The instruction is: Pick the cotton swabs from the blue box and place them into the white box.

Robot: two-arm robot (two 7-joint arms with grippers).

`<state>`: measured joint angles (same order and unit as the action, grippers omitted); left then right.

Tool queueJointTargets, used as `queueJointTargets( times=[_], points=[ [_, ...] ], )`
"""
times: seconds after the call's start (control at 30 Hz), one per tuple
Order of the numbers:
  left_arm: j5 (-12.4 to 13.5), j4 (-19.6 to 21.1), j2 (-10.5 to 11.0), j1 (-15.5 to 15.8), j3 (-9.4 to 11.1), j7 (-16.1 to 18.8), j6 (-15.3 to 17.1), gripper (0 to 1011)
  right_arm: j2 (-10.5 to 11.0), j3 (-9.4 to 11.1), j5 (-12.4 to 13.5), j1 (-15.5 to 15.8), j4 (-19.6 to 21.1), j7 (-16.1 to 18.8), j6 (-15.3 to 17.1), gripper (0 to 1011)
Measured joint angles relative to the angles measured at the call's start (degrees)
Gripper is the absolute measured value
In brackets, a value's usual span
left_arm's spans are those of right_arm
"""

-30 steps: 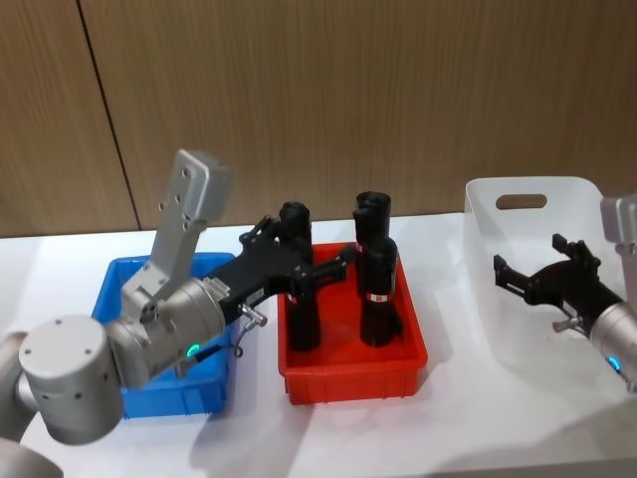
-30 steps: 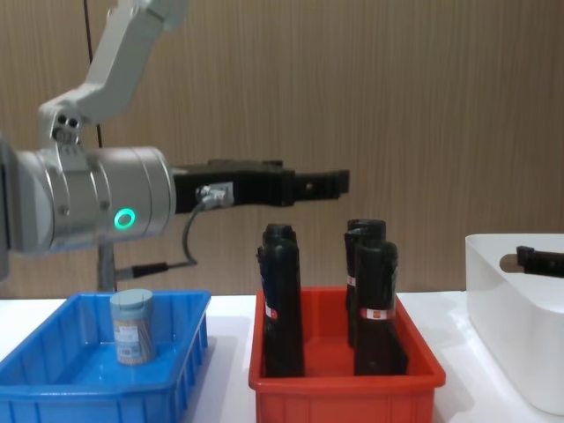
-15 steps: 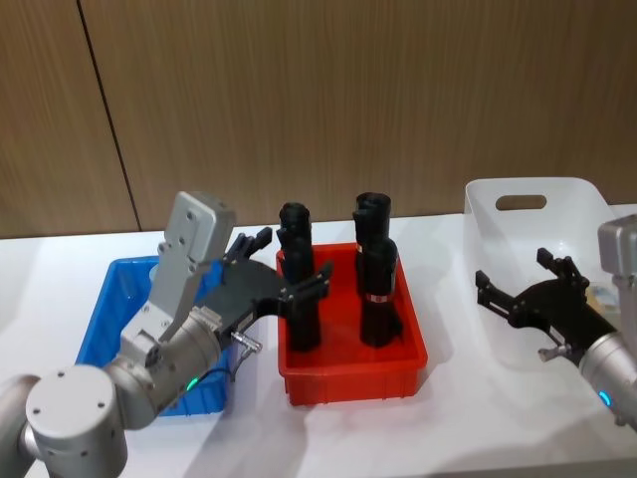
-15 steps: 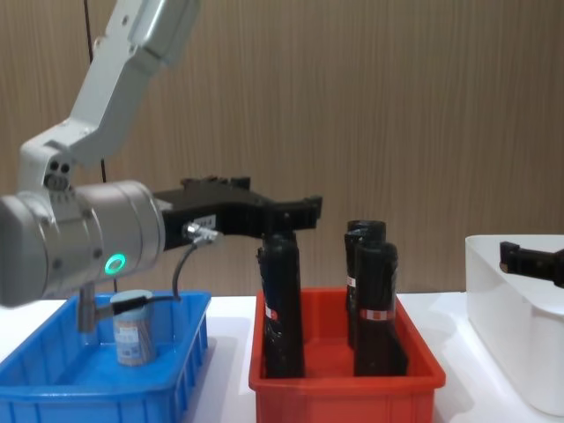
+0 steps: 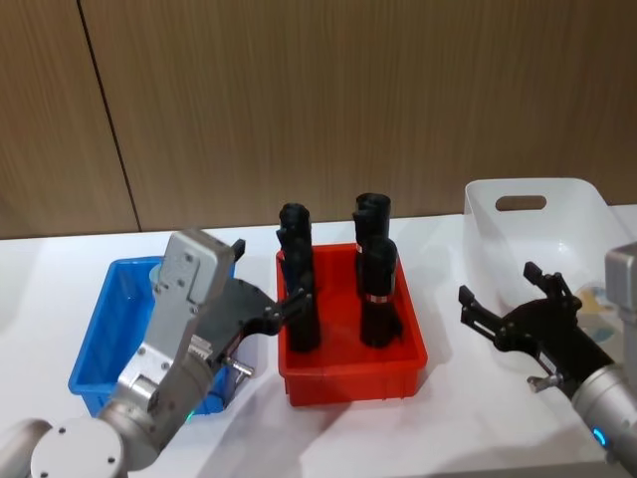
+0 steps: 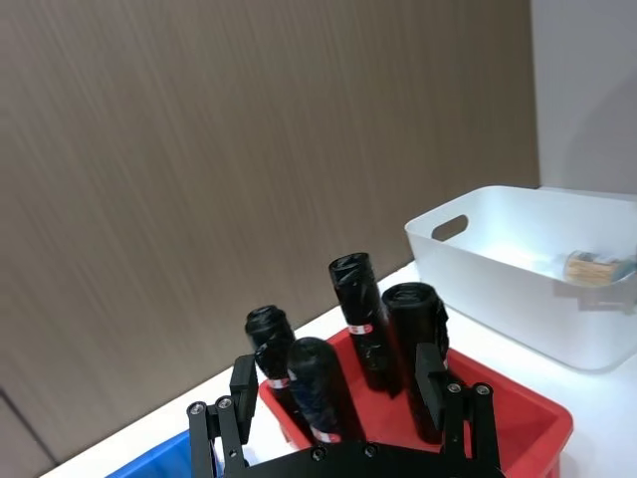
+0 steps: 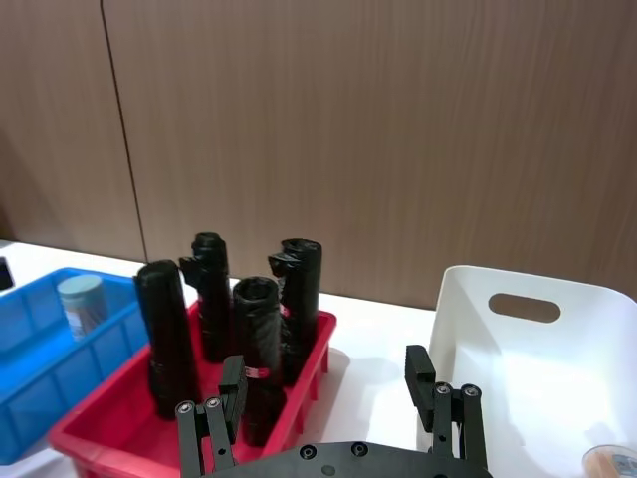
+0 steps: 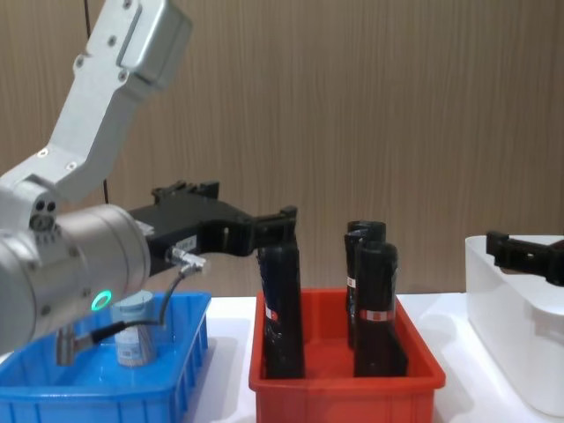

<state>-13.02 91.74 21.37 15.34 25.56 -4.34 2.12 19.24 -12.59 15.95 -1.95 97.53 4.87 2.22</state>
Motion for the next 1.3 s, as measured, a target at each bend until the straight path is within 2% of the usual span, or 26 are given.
queueJointTargets(
  times=[0.17,0.4,1.03,1.3],
  points=[
    [1.04,1.0,0.35,-1.15,0.34,2.47,-0.89,1004,0.09,-0.28,0.43,2.05,2.75,-0.79,-0.21,1001],
    [1.54,1.47,0.53,-1.76,0.5,3.64,-1.34,1004,0.13,-0.38,0.54,2.76,3.64,-1.08,-0.29,1001],
    [1.54,1.44,0.52,-1.75,0.46,3.73,-1.34,1004,0.04,-0.31,0.5,2.65,3.59,-0.82,-0.16,1001],
    [1.54,1.43,0.52,-1.75,0.46,3.73,-1.32,1004,-0.29,-0.23,0.42,1.07,1.67,1.55,1.41,1001]
  ],
)
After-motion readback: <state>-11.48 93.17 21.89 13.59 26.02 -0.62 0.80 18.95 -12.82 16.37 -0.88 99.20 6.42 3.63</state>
